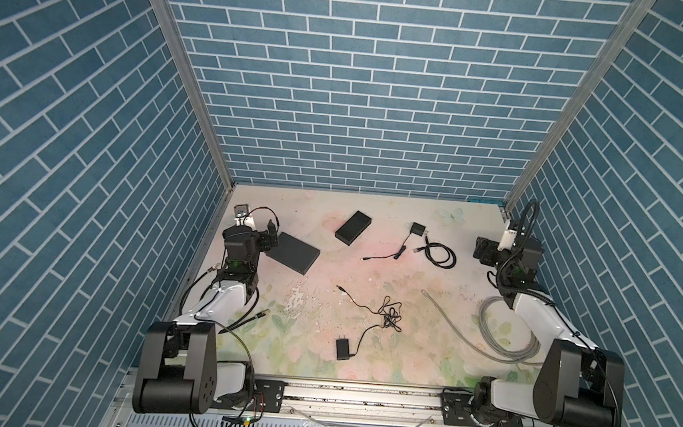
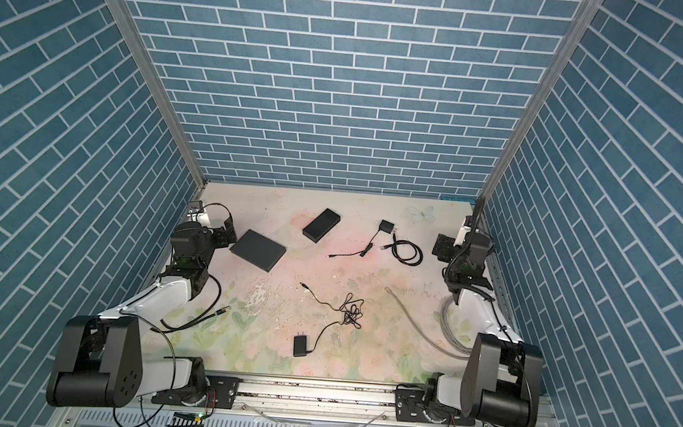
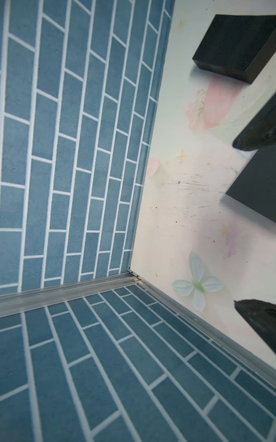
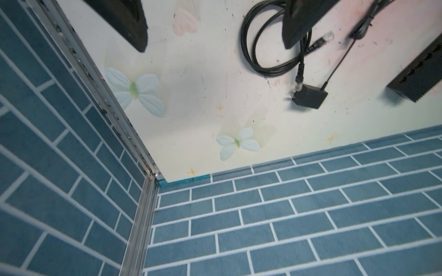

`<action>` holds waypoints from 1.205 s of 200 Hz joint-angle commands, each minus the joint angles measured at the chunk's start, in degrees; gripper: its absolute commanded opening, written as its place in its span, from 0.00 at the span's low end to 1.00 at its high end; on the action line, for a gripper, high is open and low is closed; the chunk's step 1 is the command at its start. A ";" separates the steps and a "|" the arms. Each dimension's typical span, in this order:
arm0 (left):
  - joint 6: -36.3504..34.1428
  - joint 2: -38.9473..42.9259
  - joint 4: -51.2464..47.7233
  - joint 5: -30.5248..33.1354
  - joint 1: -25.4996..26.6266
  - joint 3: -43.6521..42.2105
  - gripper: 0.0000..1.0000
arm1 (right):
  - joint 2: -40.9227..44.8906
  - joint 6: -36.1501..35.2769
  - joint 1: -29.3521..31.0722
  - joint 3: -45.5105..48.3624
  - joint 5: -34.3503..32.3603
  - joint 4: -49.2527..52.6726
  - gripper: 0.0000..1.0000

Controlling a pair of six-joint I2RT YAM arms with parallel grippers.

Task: Insert the plug into the switch port
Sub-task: 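Reach the left gripper toward the ribbed switch while the right moves over cables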

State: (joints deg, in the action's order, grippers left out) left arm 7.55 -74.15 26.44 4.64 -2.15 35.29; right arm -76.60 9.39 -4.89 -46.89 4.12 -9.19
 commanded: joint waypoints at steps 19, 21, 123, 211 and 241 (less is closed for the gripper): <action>6.57 -5.08 -25.13 -0.51 5.84 14.70 0.98 | -2.37 6.44 1.01 -7.05 7.52 21.35 0.78; 6.42 -5.71 -26.37 -0.25 6.74 15.49 0.98 | -2.48 6.65 1.45 -7.07 8.18 21.18 0.77; 5.81 -36.70 -45.57 -3.68 26.30 45.14 0.89 | -13.93 13.98 21.72 -8.91 9.42 16.80 0.72; 4.85 -57.88 -51.40 -5.92 25.97 69.94 0.95 | -18.08 15.05 27.61 -11.38 9.42 19.07 0.71; 3.55 -63.88 -53.46 -5.21 26.30 76.64 0.97 | -18.19 14.98 28.51 -11.11 9.43 19.93 0.71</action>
State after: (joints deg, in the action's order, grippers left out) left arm 12.43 -134.28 -22.65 -0.32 23.99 108.14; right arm -94.30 22.72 23.05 -55.99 13.39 8.80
